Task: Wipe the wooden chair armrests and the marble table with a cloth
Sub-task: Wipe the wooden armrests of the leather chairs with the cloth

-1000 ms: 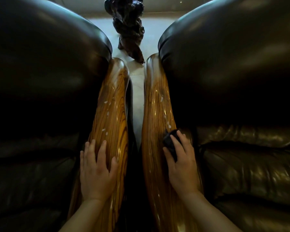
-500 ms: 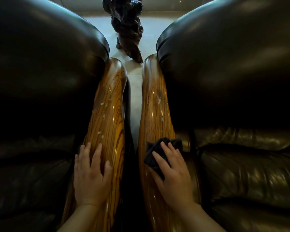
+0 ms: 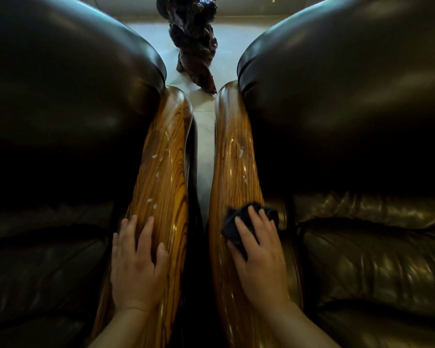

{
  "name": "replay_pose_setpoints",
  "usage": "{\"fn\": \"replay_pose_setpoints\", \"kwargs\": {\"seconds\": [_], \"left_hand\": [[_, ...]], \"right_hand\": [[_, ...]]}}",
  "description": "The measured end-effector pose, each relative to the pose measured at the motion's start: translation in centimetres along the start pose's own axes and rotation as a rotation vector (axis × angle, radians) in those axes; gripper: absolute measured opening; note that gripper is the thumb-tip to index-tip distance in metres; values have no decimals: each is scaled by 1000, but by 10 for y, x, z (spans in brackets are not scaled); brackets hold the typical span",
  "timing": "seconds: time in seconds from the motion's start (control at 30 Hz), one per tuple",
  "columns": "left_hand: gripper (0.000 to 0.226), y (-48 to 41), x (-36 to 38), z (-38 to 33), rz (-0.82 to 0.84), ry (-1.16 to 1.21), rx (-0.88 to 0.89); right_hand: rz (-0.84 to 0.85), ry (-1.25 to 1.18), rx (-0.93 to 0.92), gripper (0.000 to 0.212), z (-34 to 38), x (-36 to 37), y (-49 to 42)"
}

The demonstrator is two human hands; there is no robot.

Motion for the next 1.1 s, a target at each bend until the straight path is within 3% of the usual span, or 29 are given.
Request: {"fn": "replay_pose_setpoints", "kwargs": {"seconds": [0.1,0.17,0.43,0.67,0.73,0.87,0.93,1.1], "left_hand": [[57,0,0,1,-7,-5,-1],[56,0,1,0,-12,-14,7],[55,0,-2,-1,-17,-21,1],[54,0,3,2,-25,-29,6],[54,0,3,2,-28,-21,7],[54,0,3,3,-29,-20,11],[54,0,3,4,-29,-18,8],[54,0,0,1,-45,-16,14]], "right_hand": [[-36,-55,201,57,5,2,-47],[-18,-46,241,58,6,3,-71],[113,58,-141,50,13,4,-11],[18,58,126,54,16,10,-81],[24,65,88,52,19,11,-79],[104,56,-181,50,16,8,-36],[102,41,-208,52,8,7,-34],[17,47,107,56,6,13,-91]]}}
Point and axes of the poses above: each hand's wrist, its own y-axis away from the middle knuckle, its own x-axis out of the palm, z = x × y, the point moved 5 cm from there along -y, towards the middle knuckle, and after that the axes turned 4 degrees about -z, right-handed, at the moved point
